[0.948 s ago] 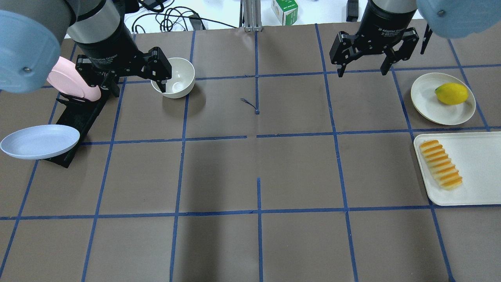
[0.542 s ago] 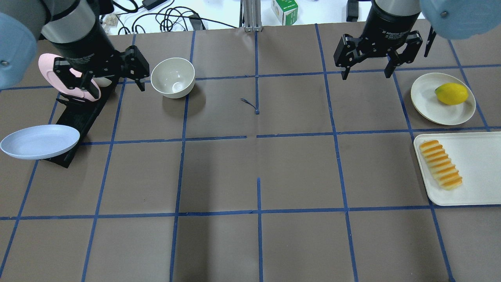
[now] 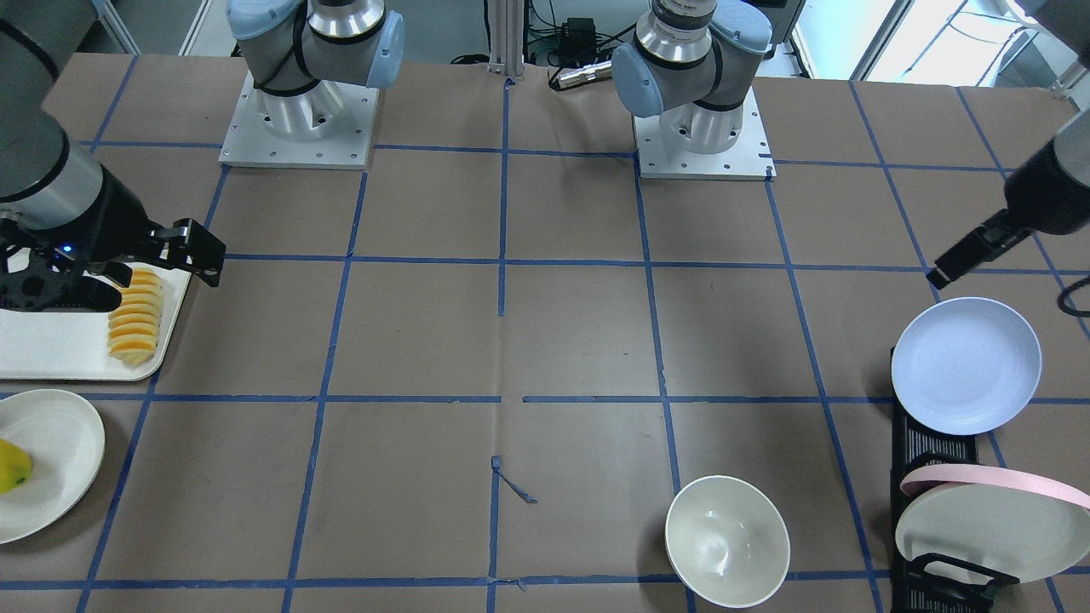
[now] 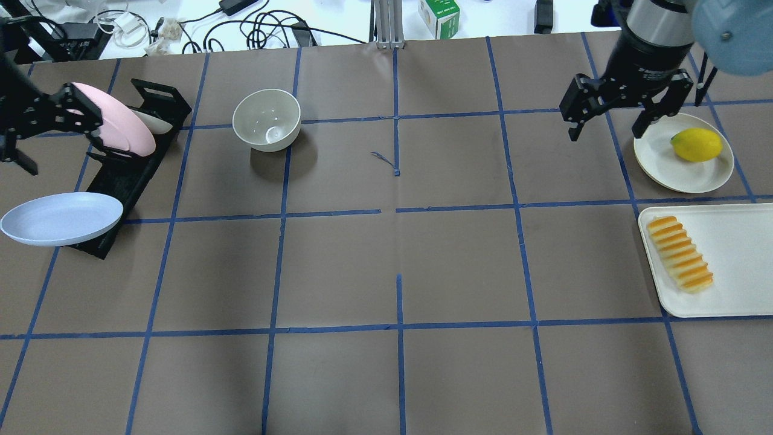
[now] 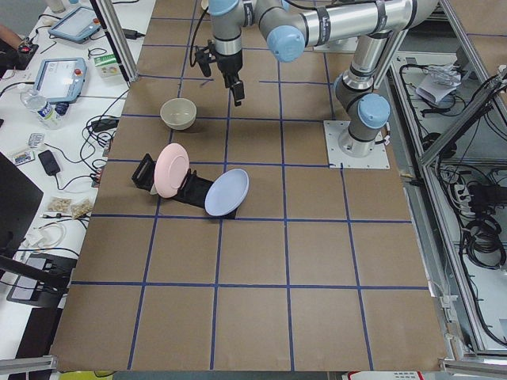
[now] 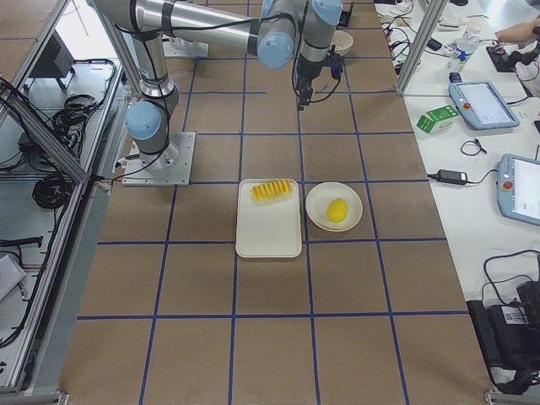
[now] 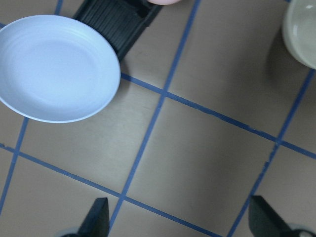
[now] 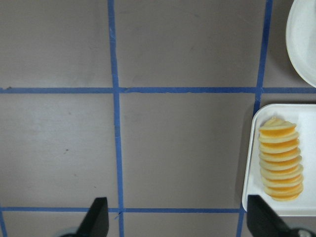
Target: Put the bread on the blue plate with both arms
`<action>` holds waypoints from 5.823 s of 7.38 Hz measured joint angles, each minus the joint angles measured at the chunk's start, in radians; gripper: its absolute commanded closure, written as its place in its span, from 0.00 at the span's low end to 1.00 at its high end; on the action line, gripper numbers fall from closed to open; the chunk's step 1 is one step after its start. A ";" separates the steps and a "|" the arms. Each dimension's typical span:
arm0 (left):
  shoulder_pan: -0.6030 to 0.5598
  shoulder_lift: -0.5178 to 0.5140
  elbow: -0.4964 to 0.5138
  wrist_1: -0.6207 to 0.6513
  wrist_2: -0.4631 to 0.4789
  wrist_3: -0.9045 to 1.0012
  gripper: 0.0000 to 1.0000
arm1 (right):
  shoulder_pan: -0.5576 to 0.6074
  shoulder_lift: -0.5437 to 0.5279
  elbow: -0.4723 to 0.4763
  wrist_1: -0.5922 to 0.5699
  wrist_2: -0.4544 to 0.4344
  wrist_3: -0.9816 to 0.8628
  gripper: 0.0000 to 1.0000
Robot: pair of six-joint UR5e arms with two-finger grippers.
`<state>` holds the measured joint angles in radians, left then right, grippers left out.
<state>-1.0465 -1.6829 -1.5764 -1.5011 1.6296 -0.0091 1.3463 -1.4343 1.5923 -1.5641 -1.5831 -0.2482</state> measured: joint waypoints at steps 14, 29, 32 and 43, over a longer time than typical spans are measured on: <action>0.266 -0.235 -0.038 0.222 -0.001 0.091 0.96 | -0.337 0.104 0.559 -0.797 -0.116 -0.760 0.33; 0.264 -0.319 -0.037 0.320 -0.086 0.137 1.00 | -0.227 0.074 0.037 -0.203 -0.102 -0.399 1.00; 0.194 -0.210 -0.029 0.061 -0.138 0.140 1.00 | -0.127 0.076 -0.110 -0.017 -0.102 -0.250 1.00; -0.668 -0.232 -0.480 0.986 -0.294 -0.678 0.50 | 0.004 0.109 -0.208 0.084 -0.042 -0.061 1.00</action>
<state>-1.7145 -1.9144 -2.0563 -0.5154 1.3356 -0.6866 1.3500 -1.3257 1.3839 -1.4797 -1.6248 -0.3088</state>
